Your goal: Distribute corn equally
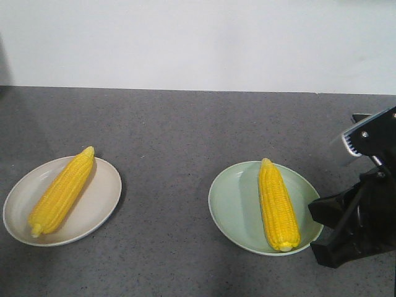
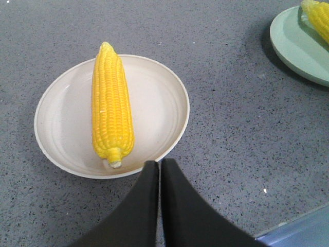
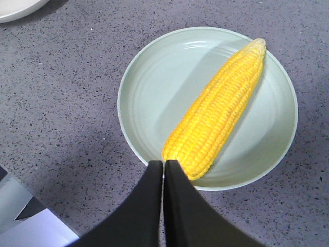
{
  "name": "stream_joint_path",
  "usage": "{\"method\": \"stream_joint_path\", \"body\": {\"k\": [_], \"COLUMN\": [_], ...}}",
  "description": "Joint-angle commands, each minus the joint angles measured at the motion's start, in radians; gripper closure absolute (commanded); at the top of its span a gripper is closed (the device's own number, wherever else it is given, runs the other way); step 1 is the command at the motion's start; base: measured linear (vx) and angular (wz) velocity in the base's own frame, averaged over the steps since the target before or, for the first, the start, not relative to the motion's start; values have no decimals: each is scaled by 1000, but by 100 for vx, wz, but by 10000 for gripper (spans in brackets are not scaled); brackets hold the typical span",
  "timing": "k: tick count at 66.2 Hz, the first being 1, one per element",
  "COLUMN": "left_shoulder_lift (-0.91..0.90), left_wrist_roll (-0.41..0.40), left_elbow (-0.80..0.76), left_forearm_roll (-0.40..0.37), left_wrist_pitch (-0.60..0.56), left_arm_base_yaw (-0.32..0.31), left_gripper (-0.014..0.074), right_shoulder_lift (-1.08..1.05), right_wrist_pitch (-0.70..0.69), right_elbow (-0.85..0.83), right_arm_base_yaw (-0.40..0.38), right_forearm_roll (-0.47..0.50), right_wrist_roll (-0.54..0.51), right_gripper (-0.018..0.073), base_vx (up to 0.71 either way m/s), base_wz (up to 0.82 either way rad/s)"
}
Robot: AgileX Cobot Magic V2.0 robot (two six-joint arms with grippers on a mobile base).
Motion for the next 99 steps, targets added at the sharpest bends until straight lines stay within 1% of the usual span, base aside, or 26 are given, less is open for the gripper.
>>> {"method": "stream_joint_path", "body": {"k": [1,11,19,24,27,32,37,44,51,56,60,63,64,65,66,69,73,75,99], "left_shoulder_lift": [2,1,-52,-109,-152,-214,-292,-388,-464,-508,-533,-531,-531,-531,-531,-531,-531,-531,-531], "left_wrist_roll": [-9,-9,-9,-9,-9,-10,-10,-17,-86,-129,-168,-206,-234,-244,-267,-337,-379,-381,-364], "left_elbow": [-26,-26,-7,35,80,152,258,386,490,561,614,647,657,665,670,666,667,667,667], "left_forearm_roll": [-19,-19,-17,24,42,46,45,41,42,47,81,129,147,155,181,228,264,273,269], "left_wrist_pitch": [-56,-56,-62,-98,-162,-259,-418,-569,-685,-753,-794,-835,-848,-853,-859,-835,-835,-828,-835], "left_arm_base_yaw": [-8,-8,-2,16,36,68,101,151,187,195,195,195,195,195,195,191,183,181,183], "left_gripper": [604,604,604,604,604,604,604,604,604,604,604,604,604,604,604,604,604,604,604], "right_shoulder_lift": [-10,-10,-10,-10,-10,-10,-10,-10,-10,-10,-10,-10,-10,-10,-10,-10,-10,-10,-10], "right_wrist_pitch": [-53,-53,-53,-53,-53,-53,-53,-53,-53,-53,-53,-54,-52,-51,-51,-52,-53,-53,-53], "right_elbow": [-25,-25,-25,-25,-25,-25,-25,-25,-25,-25,-25,-25,-25,-25,-25,-25,-25,-25,-25], "right_arm_base_yaw": [3,3,3,3,3,3,3,3,3,3,3,3,3,3,3,3,3,3,3], "right_forearm_roll": [1,1,1,1,1,1,1,1,1,1,1,1,1,1,1,1,1,1,1], "right_wrist_roll": [-1,-1,-1,-1,-1,-1,-1,-1,-1,-1,-1,-1,-1,-1,-1,-1,-1,-1,-1], "right_gripper": [570,570,570,570,570,570,570,570,570,570,570,570,570,570,570,570,570,570,570], "base_vx": [0,0,0,0,0,0,0,0,0,0,0,0,0,0,0,0,0,0,0], "base_wz": [0,0,0,0,0,0,0,0,0,0,0,0,0,0,0,0,0,0,0]}}
